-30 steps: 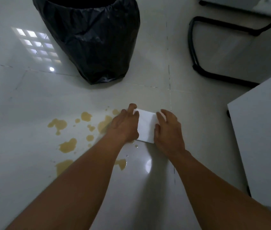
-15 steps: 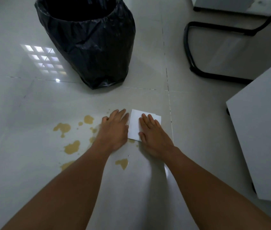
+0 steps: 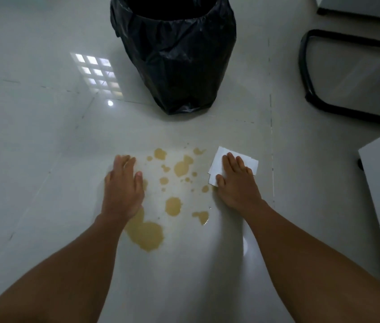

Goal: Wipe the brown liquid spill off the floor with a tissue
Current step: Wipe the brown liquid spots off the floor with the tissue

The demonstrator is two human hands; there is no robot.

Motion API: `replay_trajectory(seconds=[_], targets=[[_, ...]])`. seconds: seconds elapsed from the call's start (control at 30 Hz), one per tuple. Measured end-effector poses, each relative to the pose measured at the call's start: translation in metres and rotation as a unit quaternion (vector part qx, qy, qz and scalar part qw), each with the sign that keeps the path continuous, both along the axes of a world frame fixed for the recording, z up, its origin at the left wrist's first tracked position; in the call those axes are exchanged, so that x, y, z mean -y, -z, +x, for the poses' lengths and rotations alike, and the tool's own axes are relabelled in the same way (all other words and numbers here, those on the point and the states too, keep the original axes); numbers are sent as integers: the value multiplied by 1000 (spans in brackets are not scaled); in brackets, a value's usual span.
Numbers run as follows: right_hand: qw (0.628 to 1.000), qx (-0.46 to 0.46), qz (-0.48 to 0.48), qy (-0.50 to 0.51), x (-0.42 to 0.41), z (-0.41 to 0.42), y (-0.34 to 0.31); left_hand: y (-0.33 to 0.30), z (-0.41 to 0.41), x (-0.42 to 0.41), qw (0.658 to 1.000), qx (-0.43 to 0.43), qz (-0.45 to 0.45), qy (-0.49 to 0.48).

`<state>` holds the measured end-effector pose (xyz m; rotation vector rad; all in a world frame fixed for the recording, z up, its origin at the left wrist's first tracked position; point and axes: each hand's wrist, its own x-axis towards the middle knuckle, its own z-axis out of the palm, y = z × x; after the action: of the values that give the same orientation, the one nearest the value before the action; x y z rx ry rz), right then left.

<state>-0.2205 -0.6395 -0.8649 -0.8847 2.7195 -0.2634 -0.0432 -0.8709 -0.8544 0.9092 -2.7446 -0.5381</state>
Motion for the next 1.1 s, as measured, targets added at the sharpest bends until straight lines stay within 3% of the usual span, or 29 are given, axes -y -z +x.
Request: replay_trajectory(seconds=[0.17,0.37,0.53,0.83,1.0,1.1], targets=[[1000,-19,-5,14,1,-3,-2,15,61,14,997,44,9,-66],[996,-33,7,82,5,9,4,26,85,17,997,73,-31,-19],[996,-56,-6,66,4,28,3,22,90,23,997,68,-37,8],[978,-27,-150,145,-31,7,-10,24,94,30,995,71,-55,33],[985,16,-142,100,-38,-7,-12,25,94,29,995,76,-57,29],[972,42,-187,136,-21,9,-9,27,93,27,994,86,-62,15]])
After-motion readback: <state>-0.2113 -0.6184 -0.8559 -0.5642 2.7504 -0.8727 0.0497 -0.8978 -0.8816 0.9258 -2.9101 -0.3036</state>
